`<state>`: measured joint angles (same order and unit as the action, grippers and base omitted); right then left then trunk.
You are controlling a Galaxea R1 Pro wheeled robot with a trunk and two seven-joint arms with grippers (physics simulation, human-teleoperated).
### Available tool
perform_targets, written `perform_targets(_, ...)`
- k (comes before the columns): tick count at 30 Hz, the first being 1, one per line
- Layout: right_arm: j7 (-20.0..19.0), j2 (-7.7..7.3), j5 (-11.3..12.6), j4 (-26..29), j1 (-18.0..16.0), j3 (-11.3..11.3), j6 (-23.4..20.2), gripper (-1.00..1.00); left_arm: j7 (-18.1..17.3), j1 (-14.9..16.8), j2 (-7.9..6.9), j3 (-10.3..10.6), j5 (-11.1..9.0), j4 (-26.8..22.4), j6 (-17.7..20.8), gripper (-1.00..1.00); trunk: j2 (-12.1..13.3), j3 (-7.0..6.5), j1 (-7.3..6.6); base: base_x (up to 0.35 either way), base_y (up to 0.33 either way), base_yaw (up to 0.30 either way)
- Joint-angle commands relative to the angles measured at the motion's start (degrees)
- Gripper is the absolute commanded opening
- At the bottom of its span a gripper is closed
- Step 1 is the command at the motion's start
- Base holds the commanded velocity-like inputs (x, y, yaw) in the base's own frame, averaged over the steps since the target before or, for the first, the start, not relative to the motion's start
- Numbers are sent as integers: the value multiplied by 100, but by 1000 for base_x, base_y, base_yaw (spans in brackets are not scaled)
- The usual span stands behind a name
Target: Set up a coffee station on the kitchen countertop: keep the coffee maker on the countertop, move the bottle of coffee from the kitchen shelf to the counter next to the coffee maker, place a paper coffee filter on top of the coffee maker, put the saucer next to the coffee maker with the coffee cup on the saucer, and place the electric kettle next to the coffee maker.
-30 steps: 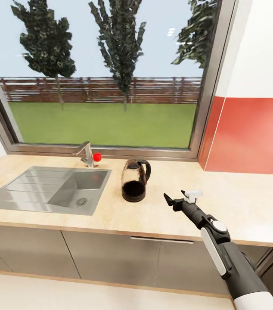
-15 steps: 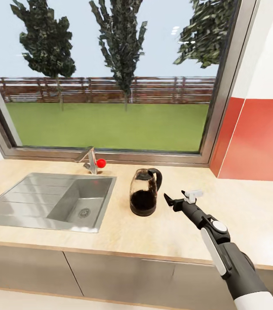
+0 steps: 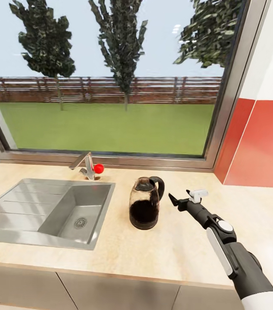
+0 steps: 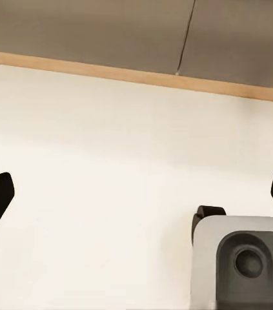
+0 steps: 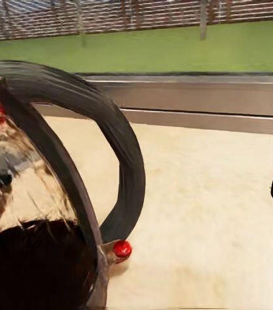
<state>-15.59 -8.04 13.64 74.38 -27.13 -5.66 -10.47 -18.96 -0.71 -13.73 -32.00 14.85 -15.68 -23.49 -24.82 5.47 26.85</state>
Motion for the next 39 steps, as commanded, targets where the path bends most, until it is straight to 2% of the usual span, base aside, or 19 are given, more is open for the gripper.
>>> perform_targets(1, -36, 29, 62, -27, -3, -7, -38, 100, 0, -32, -21, -46, 52, 25, 20, 100, -11, 10, 3, 0, 0, 0)
perform_targets(6, 81, 156, 72, 7, -3, -6, -79, 100, -12, -196, -18, -47, 50, 188, 83, 100, -11, 10, 3, 61, 0, 0)
perform_targets(14, 160, 146, 78, 8, -2, -5, -91, 100, 168, -459, -29, -46, 45, 448, 98, 100, -11, 10, 3, 272, 0, 0)
perform_targets(19, 162, 145, 78, 6, -2, -5, -94, 100, 197, -623, -25, -43, 44, 610, 93, 100, -11, 10, 3, 69, 0, 0)
perform_targets(39, 162, 145, 78, -9, -2, -5, -88, 100, 224, -633, -25, -43, 44, 645, 95, 100, -11, 10, 3, 45, 35, 0)
